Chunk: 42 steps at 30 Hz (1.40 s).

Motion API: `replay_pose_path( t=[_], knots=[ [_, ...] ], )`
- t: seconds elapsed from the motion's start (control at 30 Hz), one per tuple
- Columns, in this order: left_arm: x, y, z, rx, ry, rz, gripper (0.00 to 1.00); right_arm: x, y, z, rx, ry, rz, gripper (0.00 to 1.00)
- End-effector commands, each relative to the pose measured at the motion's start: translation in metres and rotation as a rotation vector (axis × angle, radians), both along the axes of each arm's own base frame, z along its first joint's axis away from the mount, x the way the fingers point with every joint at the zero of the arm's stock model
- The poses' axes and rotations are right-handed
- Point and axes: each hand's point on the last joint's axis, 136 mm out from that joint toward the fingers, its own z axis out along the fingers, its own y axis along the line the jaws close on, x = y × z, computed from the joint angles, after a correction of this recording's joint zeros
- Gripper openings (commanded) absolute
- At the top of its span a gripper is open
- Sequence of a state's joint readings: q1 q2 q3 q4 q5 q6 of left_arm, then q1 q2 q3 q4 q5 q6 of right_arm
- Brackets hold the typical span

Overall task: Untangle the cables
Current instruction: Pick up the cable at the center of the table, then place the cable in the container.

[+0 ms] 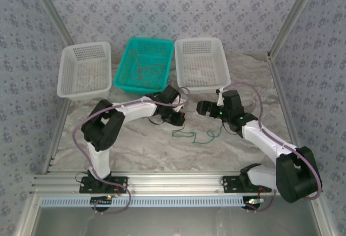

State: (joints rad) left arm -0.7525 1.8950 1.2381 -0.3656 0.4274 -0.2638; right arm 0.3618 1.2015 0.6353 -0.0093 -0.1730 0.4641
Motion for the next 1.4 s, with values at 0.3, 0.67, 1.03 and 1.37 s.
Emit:
replay_pose_path(
  t=[0.3,0.67,1.03,1.37],
  knots=[
    [0.009,0.008,0.205,-0.371,-0.38,0.066,0.0,-0.042,0.073,0.089,0.27,-0.255,0.438,1.0],
    [-0.001,-0.001,0.246,-0.462,-0.508,-0.036,0.0,-0.055,0.108,0.105,0.417,-0.183,0.59,0.92],
    [-0.015,0.028,0.304,-0.537,-0.688,0.023,0.0,-0.012,0.073,0.069,0.294,-0.101,0.288,0.0],
    [-0.01,0.159,0.277,-0.253,-0.835,0.476,0.0,0.023,-0.071,0.038,0.427,-0.023,-0.42,0.0]
  ],
)
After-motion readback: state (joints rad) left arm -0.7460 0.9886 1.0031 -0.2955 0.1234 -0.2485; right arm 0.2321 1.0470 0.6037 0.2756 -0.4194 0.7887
